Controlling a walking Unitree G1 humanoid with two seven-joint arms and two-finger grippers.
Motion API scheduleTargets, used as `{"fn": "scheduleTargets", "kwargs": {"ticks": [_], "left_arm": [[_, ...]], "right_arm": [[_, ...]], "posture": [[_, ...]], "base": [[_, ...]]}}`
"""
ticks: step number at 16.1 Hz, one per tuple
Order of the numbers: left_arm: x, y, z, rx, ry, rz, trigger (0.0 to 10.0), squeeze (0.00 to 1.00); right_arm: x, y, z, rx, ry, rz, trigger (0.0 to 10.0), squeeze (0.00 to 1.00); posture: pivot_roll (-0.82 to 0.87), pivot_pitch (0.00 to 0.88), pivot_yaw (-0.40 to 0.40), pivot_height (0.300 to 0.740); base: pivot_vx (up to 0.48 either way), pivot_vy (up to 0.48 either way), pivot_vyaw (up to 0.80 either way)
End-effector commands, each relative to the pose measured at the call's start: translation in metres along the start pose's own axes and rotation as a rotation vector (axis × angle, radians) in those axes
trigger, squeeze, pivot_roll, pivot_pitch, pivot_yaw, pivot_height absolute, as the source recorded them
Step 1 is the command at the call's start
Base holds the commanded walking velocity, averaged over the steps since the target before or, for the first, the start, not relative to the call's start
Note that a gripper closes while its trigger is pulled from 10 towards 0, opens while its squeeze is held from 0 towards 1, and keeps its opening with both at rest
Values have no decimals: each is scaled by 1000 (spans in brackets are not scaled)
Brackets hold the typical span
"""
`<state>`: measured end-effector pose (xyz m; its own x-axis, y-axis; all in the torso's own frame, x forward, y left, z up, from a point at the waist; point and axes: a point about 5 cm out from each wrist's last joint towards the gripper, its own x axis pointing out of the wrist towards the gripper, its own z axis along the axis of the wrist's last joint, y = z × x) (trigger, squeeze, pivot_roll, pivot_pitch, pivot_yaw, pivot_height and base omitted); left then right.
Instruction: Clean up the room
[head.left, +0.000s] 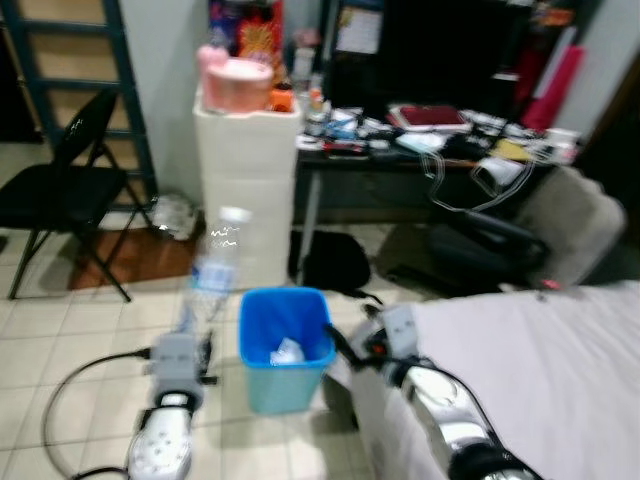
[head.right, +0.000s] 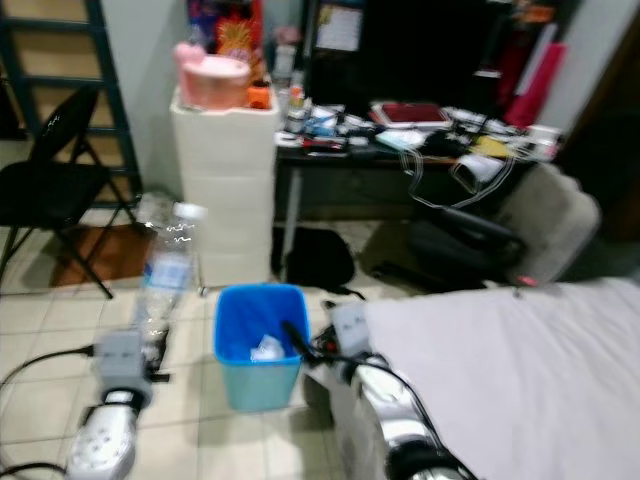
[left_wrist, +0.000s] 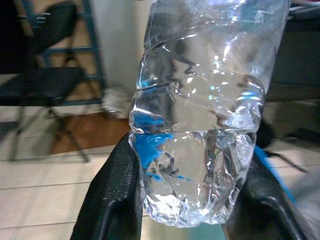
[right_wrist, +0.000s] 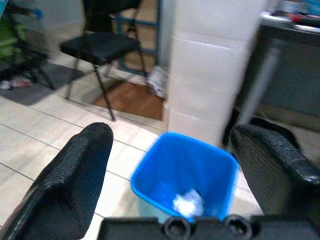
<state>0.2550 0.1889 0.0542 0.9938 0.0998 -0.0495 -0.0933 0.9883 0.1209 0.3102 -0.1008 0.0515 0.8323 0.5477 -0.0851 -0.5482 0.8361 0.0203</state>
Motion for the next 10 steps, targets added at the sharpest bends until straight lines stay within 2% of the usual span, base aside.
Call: {"fn": "scheduleTargets", "kwargs": {"ticks": [1,3,6,9,10], "left_arm": [[2,-12,6,-16,-29,-36,10000,0],[3,-13,5,-15,-24,-42,10000,0],[10,-3,6,-9,-19,-37,10000,0],[9,-5,3,-25,-22,-65,10000,0],[8,-6,3,-38,-27,-66,10000,0]], "right_arm": [[-6,-13,0,-11,15,-28,10000,0],[-5,-12,-1,-6,21,-26,10000,0],[-6,-13,-1,-12,21,-27,10000,0],[-8,-19,0,-34,11,-92,10000,0],[-10,-22,2,-41,-4,-119,10000,0]], "posture": [[177,0,-113,740],[177,0,-112,740],[178,0,-112,740],[168,0,-106,740],[167,0,-107,740]], "base": [[454,0,556],[452,0,0],[453,0,0],[451,0,-800],[454,0,0]]}}
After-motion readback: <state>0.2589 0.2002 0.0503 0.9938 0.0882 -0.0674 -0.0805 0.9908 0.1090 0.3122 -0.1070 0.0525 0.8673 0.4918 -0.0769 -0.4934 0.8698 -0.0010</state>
